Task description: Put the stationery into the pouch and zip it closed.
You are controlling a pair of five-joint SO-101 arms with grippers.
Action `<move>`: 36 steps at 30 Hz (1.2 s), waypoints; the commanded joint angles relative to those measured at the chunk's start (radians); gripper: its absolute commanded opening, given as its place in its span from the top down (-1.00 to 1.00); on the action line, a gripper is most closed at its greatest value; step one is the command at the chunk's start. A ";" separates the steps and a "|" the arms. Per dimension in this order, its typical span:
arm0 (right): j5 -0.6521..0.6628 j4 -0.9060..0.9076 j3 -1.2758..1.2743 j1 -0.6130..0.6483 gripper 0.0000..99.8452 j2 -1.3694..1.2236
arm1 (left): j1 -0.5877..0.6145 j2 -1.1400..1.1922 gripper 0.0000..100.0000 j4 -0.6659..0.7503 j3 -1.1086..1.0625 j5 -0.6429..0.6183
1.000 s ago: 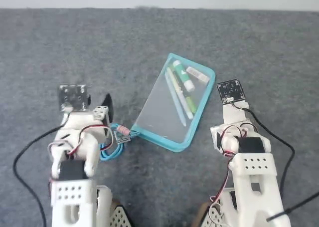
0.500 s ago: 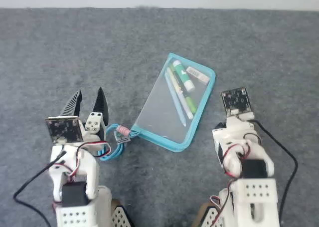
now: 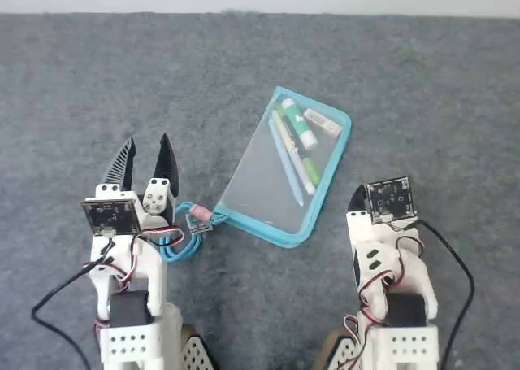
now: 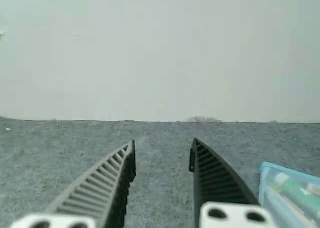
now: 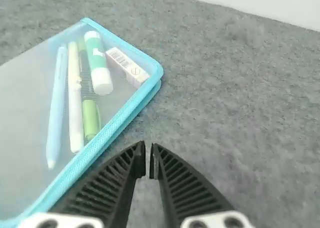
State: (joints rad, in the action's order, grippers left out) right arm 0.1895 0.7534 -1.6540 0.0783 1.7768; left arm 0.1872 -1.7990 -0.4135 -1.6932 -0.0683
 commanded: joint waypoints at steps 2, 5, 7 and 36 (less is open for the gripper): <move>-0.005 -0.033 -0.029 -0.021 0.98 0.015 | -0.005 -0.020 0.66 -0.086 0.008 -0.012; -0.005 0.038 -0.031 -0.062 0.98 0.015 | 0.002 -0.018 0.66 -0.147 0.008 -0.008; -0.005 0.091 -0.031 -0.090 0.98 0.015 | 0.029 -0.018 0.66 -0.221 0.008 -0.006; -0.005 0.556 -0.031 -0.148 0.98 0.036 | 0.167 -0.018 0.66 -0.848 0.008 -0.012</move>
State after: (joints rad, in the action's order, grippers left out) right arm 0.1880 1.3042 -1.6617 -0.0583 1.7921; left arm 0.3483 -1.7990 -1.2543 -1.6932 -0.0683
